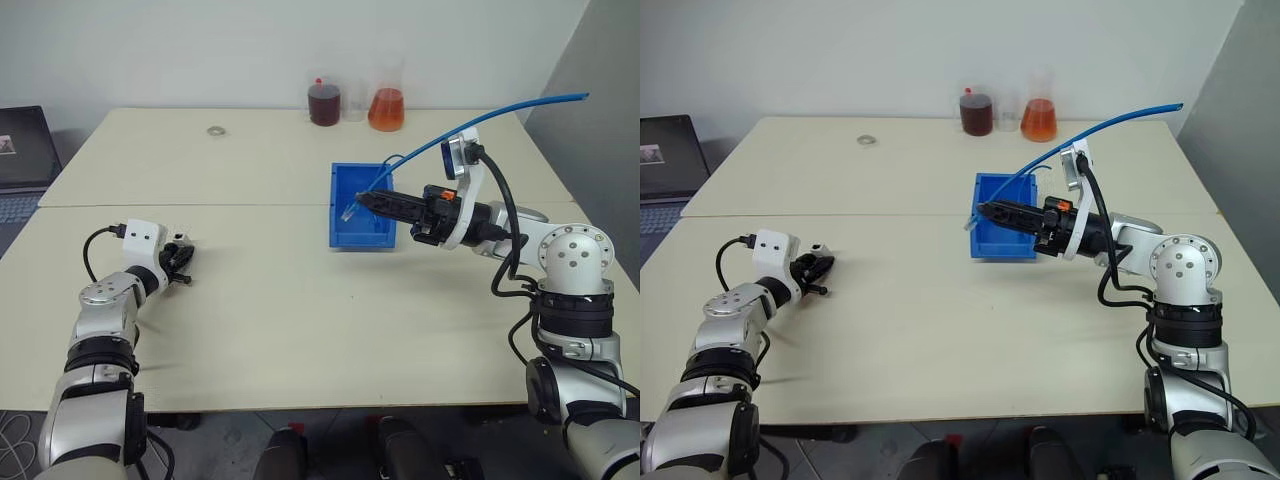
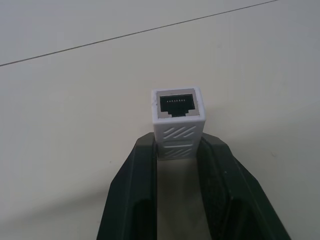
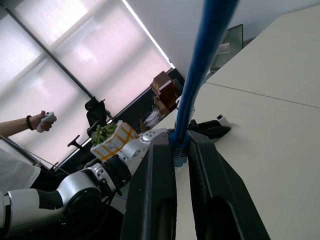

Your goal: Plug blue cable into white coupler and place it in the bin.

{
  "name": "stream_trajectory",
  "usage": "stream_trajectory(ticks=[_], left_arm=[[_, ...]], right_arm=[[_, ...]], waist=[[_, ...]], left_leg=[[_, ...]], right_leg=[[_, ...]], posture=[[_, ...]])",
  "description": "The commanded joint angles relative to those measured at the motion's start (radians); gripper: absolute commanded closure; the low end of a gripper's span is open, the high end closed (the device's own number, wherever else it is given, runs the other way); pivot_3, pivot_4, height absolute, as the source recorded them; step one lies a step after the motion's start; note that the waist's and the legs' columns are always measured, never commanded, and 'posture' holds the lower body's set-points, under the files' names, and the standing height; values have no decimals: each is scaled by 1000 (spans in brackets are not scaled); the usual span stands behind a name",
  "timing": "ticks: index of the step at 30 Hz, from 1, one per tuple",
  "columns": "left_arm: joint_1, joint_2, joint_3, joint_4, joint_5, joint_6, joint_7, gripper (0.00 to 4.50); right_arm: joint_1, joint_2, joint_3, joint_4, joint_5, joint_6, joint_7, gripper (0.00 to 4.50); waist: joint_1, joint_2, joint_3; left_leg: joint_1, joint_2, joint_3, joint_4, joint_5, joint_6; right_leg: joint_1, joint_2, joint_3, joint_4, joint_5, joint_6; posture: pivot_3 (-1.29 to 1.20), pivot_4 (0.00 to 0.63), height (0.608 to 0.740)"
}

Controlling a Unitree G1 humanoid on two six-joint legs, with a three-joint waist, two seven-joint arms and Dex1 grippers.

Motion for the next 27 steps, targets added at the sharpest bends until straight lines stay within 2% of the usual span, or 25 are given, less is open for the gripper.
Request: stream_trajectory(ticks=[1, 7, 9, 11, 15, 19, 23, 27], left_arm=[[12, 4, -2, 46, 17, 0, 4, 3720], [-4, 5, -10, 60, 25, -20, 1, 3720], [0, 4, -43, 0, 42, -37, -36, 3720], [12, 0, -76, -92, 44, -44, -107, 3720], [73, 17, -190, -425, -6, -76, -387, 3720], [130, 36, -282, -731, -106, -24, -629, 3720], [137, 13, -350, -789, -115, -32, -727, 3720], [128, -23, -423, -744, -78, -68, -784, 3720]], right_arm=[[2, 3, -37, -49, 29, -6, -13, 4409], [3, 5, -36, -47, 25, -7, -16, 4409], [2, 2, -35, -48, 23, -8, -14, 4409], [1, -2, -33, -48, 17, -10, -11, 4409], [-7, -19, -26, -41, 6, -4, 4, 4409], [-5, -49, 4, -50, -20, -5, 45, 4409], [10, -47, 34, -76, -55, -28, 62, 4409], [95, -89, 153, -178, -210, -145, 135, 4409]], waist=[[0, 0, 0], [-2, 1, -1], [-2, 1, -1], [-2, 1, -1], [6, 1, 0], [14, 1, 0], [7, 1, 0], [-1, 1, 0]], left_leg=[[0, 0, 0, 0, 0, 0], [0, 0, 0, 0, 0, 0], [0, 0, 0, 0, 0, 0], [0, 0, 0, 0, 0, 0], [-3, -1, -1, 0, 0, 0], [-6, -1, 0, 0, 1, -1], [-4, 0, 1, -1, 0, 0], [-4, 0, 0, -1, 0, 0]], right_leg=[[0, 0, 0, 0, 0, 0], [0, 0, 0, 0, 0, 0], [0, 0, 0, 0, 0, 0], [0, 0, 0, 0, 0, 0], [0, -1, -1, -2, 0, 0], [-2, -2, 0, -4, 0, 0], [-2, 0, 1, -5, 0, 0], [-2, 2, 1, -3, 0, 0]], posture=[[0, 150, 740], [0, 150, 740], [0, 150, 740], [0, 150, 740], [0, 150, 740], [0, 150, 740], [0, 150, 740], [0, 150, 740]])
